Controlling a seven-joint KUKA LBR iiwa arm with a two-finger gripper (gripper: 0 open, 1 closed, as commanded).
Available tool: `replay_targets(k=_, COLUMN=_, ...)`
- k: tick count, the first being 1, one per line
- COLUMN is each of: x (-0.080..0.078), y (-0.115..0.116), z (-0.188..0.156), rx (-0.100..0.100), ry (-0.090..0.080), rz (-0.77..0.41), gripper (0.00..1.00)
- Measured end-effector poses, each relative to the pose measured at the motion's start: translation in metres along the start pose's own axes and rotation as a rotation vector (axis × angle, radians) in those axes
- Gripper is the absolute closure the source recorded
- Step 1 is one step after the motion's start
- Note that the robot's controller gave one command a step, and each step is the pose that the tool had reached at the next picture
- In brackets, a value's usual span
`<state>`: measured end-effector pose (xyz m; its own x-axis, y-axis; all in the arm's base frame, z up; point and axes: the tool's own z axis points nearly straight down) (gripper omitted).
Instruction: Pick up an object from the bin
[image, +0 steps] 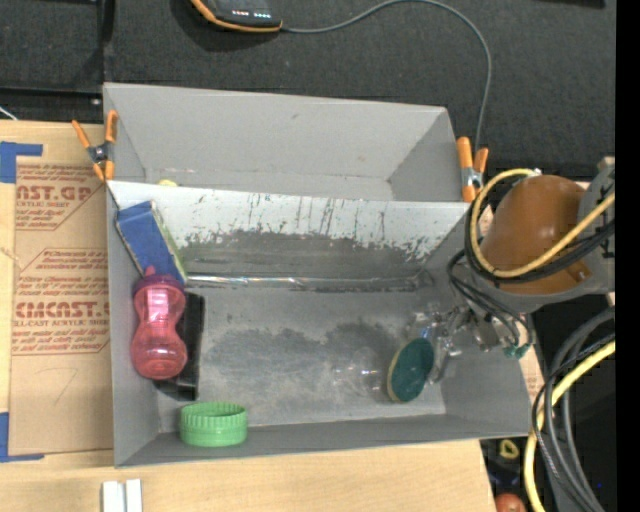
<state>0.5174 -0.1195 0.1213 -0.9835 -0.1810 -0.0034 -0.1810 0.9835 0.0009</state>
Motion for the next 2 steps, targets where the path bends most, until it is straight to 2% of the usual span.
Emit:
replay_targets(k=1, x=-0.025, y=0.052, z=-0.009, rx=0.0, ry=-0.005, rz=-0.167, gripper=1.0)
replay_targets(k=2, x=-0.024, y=0.02, z=-0.093, rx=0.009, ry=-0.019, rz=-0.012, gripper=1.0)
